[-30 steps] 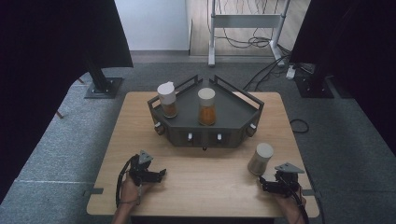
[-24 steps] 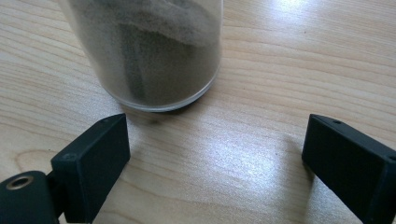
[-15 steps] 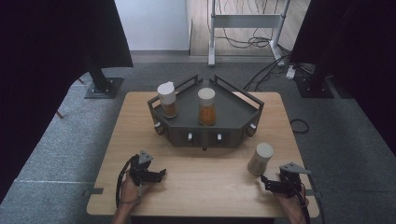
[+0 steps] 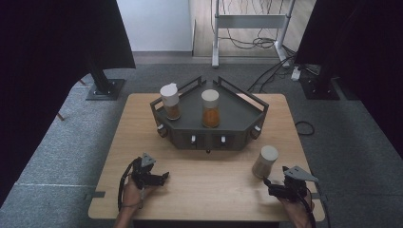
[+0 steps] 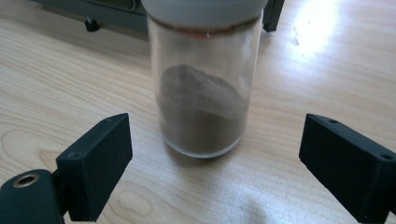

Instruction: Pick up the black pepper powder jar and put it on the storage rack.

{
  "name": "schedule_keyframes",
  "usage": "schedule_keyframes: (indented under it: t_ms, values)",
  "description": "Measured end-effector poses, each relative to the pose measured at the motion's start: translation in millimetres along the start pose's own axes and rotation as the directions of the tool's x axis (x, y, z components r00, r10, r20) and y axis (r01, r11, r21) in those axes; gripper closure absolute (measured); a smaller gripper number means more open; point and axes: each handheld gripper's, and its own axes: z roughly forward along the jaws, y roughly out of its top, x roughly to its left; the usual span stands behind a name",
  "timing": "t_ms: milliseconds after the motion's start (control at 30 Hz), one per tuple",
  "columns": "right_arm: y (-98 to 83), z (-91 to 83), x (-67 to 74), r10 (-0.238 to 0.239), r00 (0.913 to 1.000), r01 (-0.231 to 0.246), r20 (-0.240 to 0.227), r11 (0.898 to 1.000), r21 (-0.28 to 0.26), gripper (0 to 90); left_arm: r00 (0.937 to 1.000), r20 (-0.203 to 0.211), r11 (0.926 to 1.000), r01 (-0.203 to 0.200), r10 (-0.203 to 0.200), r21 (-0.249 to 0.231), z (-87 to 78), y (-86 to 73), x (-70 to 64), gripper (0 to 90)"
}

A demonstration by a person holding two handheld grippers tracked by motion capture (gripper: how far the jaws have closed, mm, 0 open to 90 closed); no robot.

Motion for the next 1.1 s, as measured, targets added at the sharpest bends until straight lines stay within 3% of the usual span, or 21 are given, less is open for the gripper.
schedule_keyframes:
  t_ms: [533, 1100]
  values:
    - [0.8, -6.8, 9.5, -0.042, 0.9991, 0.042, 0.003, 0.995, -0.087, 9.9, 1.0000, 0.000, 1.0000, 0.000, 0.000, 0.000, 0.0, 0.0, 0.0, 3.5]
    - [-6.9, -10.1, 14.6, -0.065, 0.9977, 0.068, 0.021, 0.973, -0.219, 10.6, 1.0000, 0.000, 1.0000, 0.000, 0.000, 0.000, 0.0, 0.0, 0.0, 3.5]
